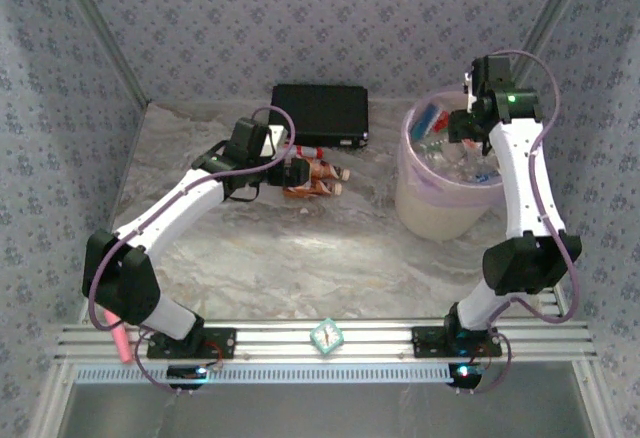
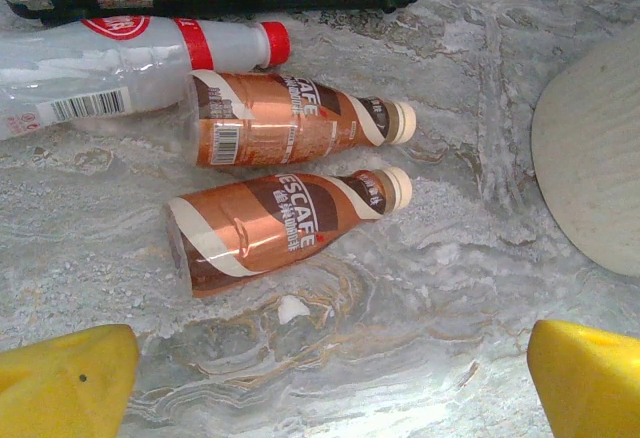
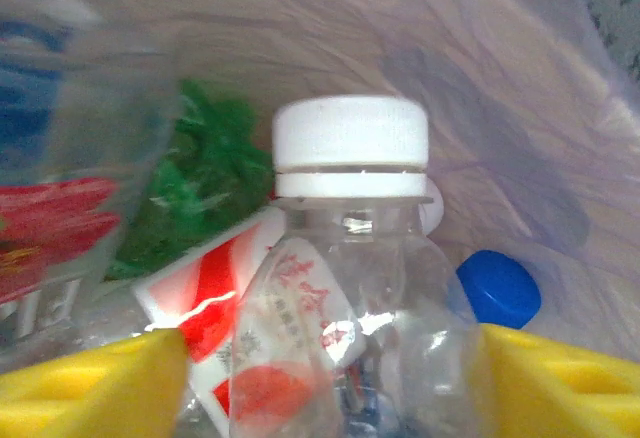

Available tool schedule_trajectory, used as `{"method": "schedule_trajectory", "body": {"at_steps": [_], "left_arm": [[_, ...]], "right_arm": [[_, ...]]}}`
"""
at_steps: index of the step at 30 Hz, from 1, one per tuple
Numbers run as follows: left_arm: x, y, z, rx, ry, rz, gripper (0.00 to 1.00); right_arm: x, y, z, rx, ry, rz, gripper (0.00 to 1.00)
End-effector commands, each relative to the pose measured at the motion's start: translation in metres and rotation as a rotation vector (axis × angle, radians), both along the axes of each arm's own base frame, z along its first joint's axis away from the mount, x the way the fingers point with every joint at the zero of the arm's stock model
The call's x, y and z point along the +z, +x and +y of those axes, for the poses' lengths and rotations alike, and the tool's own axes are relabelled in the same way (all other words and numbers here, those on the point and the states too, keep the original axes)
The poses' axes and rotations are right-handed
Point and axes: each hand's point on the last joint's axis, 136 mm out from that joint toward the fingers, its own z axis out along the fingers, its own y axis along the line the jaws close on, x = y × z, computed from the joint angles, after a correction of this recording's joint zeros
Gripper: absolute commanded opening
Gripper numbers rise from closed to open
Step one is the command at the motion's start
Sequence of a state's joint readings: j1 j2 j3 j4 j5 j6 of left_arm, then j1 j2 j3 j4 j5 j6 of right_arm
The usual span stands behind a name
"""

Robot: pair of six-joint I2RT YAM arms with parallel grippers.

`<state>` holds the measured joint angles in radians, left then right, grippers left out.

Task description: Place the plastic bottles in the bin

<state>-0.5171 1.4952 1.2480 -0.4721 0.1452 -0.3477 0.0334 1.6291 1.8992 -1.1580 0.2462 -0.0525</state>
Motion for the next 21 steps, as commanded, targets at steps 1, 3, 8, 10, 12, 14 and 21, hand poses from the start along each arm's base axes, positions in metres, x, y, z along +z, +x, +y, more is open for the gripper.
{"method": "schedule_trajectory", "body": {"at_steps": [1, 3, 8, 10, 12, 14, 21], "left_arm": [[0.004, 0.000, 0.000, -0.017, -0.001, -0.009, 1.00], [0.004, 0.000, 0.000, -0.017, -0.001, -0.010, 1.00], [0.004, 0.000, 0.002, -0.010, 0.003, -0.013, 1.00], [0.003, -0.001, 0.003, -0.008, 0.004, -0.009, 1.00], [0.002, -0.002, 0.003, -0.007, 0.005, -0.007, 1.00], [0.002, -0.003, 0.004, -0.005, 0.008, -0.008, 1.00], [-0.001, -0.003, 0.006, 0.002, 0.013, -0.004, 0.99]], "right_arm": [[0.026, -0.017, 0.013, 0.067, 0.007, -0.011, 0.84], [0.047, -0.023, 0.013, 0.072, 0.016, -0.057, 0.85], [0.073, -0.028, -0.001, 0.010, 0.052, -0.129, 0.75], [0.062, -0.025, -0.009, -0.028, 0.073, -0.109, 0.68], [0.046, -0.022, -0.014, -0.052, 0.087, -0.075, 0.63], [0.032, -0.020, -0.021, -0.086, 0.087, -0.046, 0.56], [-0.013, -0.016, -0.029, -0.125, 0.152, 0.012, 0.43]]}}
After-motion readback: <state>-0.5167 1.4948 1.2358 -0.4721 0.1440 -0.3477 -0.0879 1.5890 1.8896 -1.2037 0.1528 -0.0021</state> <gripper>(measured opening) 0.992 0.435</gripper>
